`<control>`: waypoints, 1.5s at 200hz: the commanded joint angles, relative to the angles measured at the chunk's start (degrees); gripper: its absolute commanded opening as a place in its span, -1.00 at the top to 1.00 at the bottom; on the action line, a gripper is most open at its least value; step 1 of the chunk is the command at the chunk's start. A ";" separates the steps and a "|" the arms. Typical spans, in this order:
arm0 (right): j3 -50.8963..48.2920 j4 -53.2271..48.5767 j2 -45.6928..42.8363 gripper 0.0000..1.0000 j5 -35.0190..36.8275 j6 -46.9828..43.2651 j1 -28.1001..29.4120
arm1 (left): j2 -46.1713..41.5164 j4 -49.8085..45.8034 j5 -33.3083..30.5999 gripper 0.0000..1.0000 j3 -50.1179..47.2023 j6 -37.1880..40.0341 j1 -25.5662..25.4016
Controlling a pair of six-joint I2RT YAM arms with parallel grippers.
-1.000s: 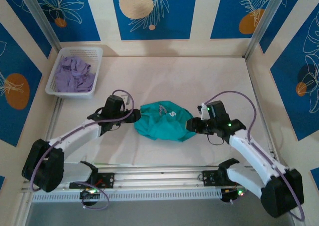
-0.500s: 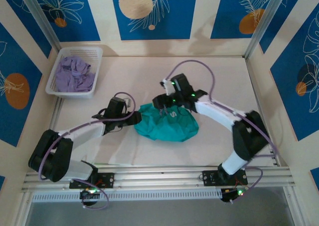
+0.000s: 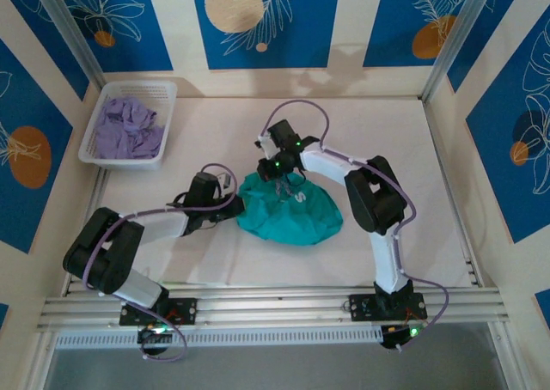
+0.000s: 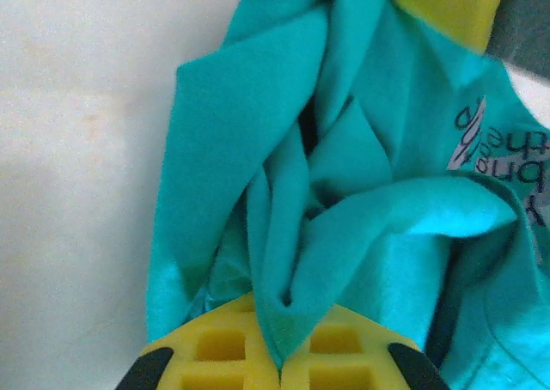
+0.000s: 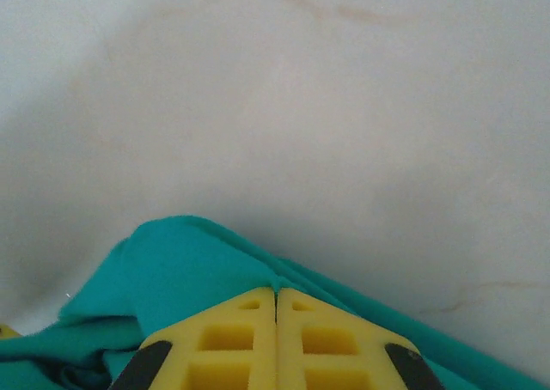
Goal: Fold the inside-out t-shirt
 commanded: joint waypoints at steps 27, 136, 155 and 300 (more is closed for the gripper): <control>6.50 2.51 -13.58 1.00 -11.66 1.44 -8.04 | -4.99 3.93 1.59 1.00 8.29 1.01 3.06; -40.00 9.67 -60.55 0.19 -1.67 3.66 -11.69 | -25.18 -11.18 4.47 -0.03 2.48 11.73 2.77; -44.40 8.83 -61.59 -0.02 -1.09 5.12 -10.78 | -26.44 -15.34 3.56 -0.29 1.18 13.54 2.82; -30.37 11.73 -20.23 -0.08 14.46 -16.10 9.22 | -23.28 -30.09 -11.57 -0.48 4.15 14.63 3.30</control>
